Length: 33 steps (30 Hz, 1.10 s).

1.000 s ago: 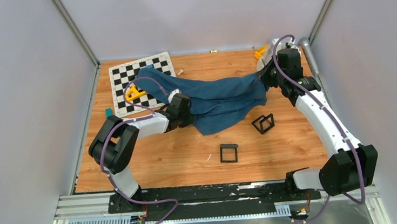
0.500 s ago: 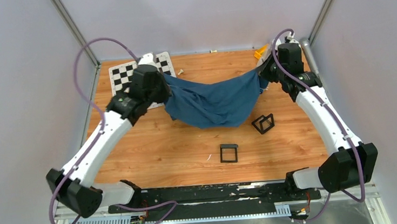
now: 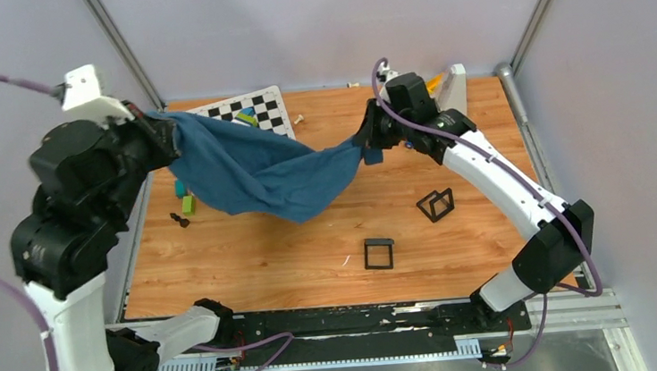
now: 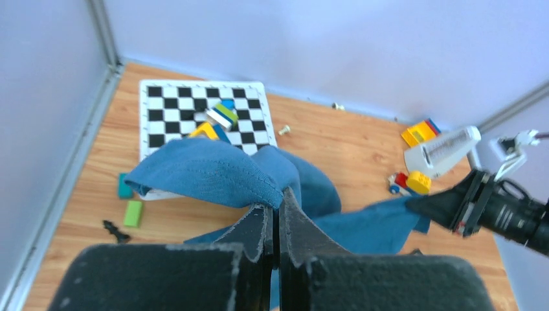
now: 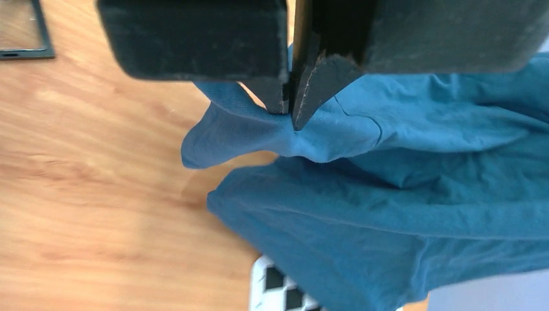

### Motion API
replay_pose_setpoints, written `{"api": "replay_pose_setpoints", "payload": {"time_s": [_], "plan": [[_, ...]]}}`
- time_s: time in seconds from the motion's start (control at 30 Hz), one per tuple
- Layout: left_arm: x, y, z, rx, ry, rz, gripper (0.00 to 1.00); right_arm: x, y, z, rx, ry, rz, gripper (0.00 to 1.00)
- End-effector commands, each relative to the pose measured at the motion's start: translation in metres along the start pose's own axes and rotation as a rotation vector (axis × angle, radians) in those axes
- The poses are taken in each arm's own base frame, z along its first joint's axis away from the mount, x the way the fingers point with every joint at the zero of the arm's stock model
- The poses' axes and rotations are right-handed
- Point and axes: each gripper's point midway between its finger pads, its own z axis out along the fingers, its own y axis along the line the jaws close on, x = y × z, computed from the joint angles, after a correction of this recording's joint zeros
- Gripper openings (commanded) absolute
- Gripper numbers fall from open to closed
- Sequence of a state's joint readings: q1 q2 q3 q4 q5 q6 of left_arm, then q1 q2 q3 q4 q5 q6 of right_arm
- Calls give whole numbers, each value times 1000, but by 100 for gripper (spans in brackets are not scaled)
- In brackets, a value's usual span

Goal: Remove the brooch from the garment

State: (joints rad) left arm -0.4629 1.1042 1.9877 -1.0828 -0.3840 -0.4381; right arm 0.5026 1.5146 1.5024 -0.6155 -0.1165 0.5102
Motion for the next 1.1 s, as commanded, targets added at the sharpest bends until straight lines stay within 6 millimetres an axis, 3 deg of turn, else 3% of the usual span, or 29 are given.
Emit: {"api": "replay_pose_setpoints", "payload": {"time_s": [0.0,0.1,0.23,0.37,0.4,0.43,0.53,0.57,0.6,0.63,0.67,0.7,0.77,0.9,1.07], "plan": [[-27,35,-37,-122,-73,55,0,47,56,-18,-196,136,-128,0],[-39,34,-41,-117,-117,46,0,94,80,-19,-253,246,-202,0],[-35,10,-13,-48,-93,41,0,154,95,-10,-312,418,-241,0],[-11,-24,49,21,-44,42,0,201,100,3,-359,560,-244,0],[11,-32,74,32,19,58,0,210,99,8,-357,580,-238,0],[18,-39,89,46,32,58,0,216,98,11,-359,595,-235,0],[64,-61,149,70,160,82,0,224,94,16,-354,594,-223,0],[68,-65,161,71,166,83,0,225,92,16,-354,582,-221,0],[89,-68,185,61,217,99,0,226,89,16,-352,570,-218,2],[93,-67,197,56,225,96,0,226,85,15,-342,549,-218,5],[115,-68,218,52,281,95,0,225,79,16,-317,528,-217,10],[119,-66,228,47,292,77,0,224,72,16,-286,506,-220,15],[156,-61,266,44,379,56,0,220,57,16,-217,459,-230,26],[204,-56,308,76,483,-15,0,208,34,12,-124,362,-262,50],[248,-60,341,139,572,-89,0,189,30,17,-94,268,-318,62]]}}
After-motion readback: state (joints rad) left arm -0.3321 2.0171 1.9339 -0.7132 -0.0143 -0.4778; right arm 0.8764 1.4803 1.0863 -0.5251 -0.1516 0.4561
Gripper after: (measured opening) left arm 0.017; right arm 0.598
